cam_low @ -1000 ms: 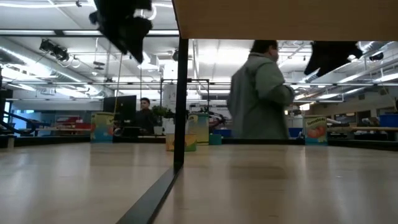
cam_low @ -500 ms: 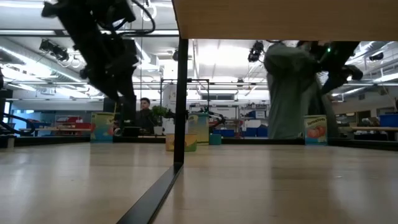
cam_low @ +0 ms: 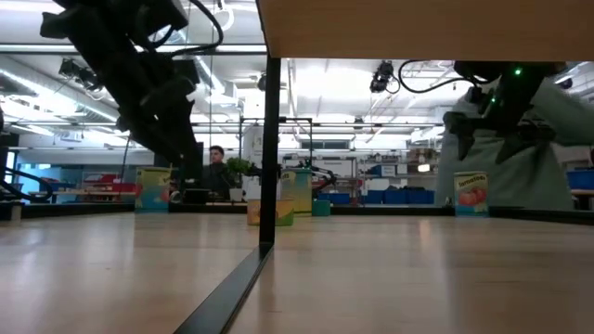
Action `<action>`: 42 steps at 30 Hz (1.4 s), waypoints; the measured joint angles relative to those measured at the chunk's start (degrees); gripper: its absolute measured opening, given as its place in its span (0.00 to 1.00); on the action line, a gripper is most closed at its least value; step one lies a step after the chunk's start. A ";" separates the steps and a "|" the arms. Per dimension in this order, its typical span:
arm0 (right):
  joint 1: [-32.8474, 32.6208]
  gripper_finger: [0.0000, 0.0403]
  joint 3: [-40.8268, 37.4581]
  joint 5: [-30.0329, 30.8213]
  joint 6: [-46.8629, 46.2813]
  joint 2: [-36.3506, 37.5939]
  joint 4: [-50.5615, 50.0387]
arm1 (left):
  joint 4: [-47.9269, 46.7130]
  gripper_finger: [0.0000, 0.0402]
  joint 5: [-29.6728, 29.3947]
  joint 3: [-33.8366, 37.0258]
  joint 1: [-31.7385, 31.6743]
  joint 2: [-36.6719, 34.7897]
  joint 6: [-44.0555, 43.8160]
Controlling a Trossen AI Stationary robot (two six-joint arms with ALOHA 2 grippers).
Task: Pick and place cans onto a shelf
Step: Put the right canned tomatoes on the shelf
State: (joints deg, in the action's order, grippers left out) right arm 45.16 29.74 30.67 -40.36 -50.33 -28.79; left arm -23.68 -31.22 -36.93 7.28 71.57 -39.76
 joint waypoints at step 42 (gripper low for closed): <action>4.28 0.89 -12.20 5.95 7.42 -0.65 25.37 | 0.31 0.89 -0.20 -0.04 1.25 0.04 0.06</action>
State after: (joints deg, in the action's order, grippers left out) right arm 49.45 17.54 36.63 -32.94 -50.98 -3.42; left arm -23.37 -31.42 -36.97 8.54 71.61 -39.70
